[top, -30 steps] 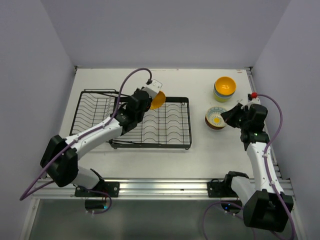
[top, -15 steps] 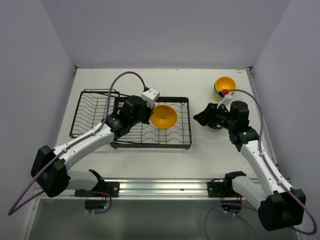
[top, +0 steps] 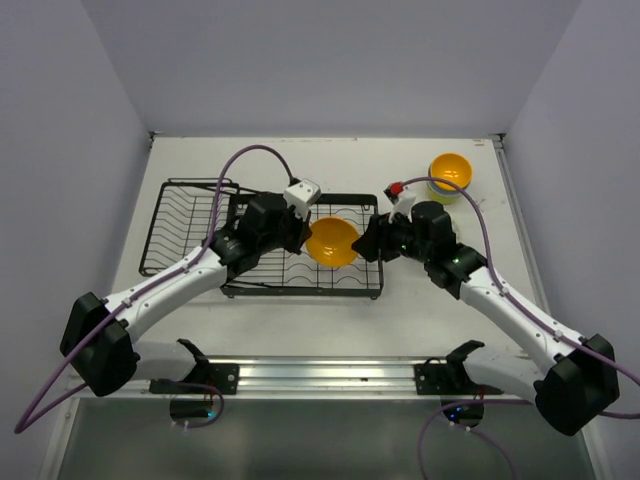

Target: Unload the bowls from the dish rack

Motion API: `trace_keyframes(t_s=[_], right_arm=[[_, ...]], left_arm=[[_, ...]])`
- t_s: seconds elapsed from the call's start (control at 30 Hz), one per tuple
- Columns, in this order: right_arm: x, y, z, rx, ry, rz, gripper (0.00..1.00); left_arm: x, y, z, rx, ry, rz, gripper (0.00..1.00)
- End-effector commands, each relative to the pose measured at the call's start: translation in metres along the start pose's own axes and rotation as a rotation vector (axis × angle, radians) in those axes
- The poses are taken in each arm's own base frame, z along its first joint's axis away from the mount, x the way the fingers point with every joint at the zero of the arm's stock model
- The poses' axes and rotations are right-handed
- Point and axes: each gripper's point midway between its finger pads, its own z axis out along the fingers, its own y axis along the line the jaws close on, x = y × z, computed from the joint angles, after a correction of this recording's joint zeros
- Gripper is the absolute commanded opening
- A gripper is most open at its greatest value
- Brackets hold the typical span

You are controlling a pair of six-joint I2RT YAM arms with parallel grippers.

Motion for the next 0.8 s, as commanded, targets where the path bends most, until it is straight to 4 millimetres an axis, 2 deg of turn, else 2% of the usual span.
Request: trace_keyframes(t_s=[0.0,0.07,0.17,0.2,0.23,0.3,0.33,0.4,0.43,0.53,0.63,0.77], right_arm=[[-0.03,-0.003,0.004,0.069,-0.09,-0.042,0.55],[-0.029,-0.002,0.008,0.075,-0.088,-0.045,0.53],[-0.025,-0.002,0.015,0.08,-0.073,-0.043,0.38],[-0.026,-0.003,0.015,0.086,-0.074,-0.041,0.3],[-0.028,-0.006,0.015,0.107,-0.084,-0.035,0.16],[-0.029,-0.008,0.014,0.122,-0.097,-0.027,0.03],[-0.032,-0.011,0.011,0.141,-0.113,-0.024,0.0],[-0.033,-0.016,0.008,0.173,-0.127,-0.013,0.0],[-0.032,-0.018,0.006,0.186,-0.125,-0.002,0.0],[-0.031,-0.028,0.002,0.245,-0.129,0.019,0.0],[-0.03,-0.046,-0.003,0.356,-0.125,0.043,0.0],[-0.032,-0.083,-0.021,0.499,-0.132,0.119,0.0]], left_arm=[[-0.033,-0.017,-0.016,0.085,-0.103,-0.028,0.0],[-0.034,-0.023,-0.018,0.119,-0.11,-0.026,0.0],[-0.033,-0.032,-0.018,0.169,-0.106,-0.018,0.0],[-0.033,-0.034,-0.018,0.179,-0.105,-0.015,0.0],[-0.031,-0.036,-0.018,0.193,-0.101,-0.012,0.0],[-0.031,-0.036,-0.017,0.193,-0.097,-0.004,0.0],[-0.03,-0.034,-0.016,0.187,-0.093,-0.004,0.13],[-0.029,-0.032,-0.016,0.172,-0.089,0.0,0.31],[-0.028,-0.029,-0.015,0.158,-0.088,0.003,0.44],[-0.029,-0.025,-0.016,0.138,-0.091,0.013,0.61],[-0.034,-0.018,-0.02,0.096,-0.114,0.02,0.72],[-0.042,-0.003,-0.031,-0.007,-0.167,0.034,0.76]])
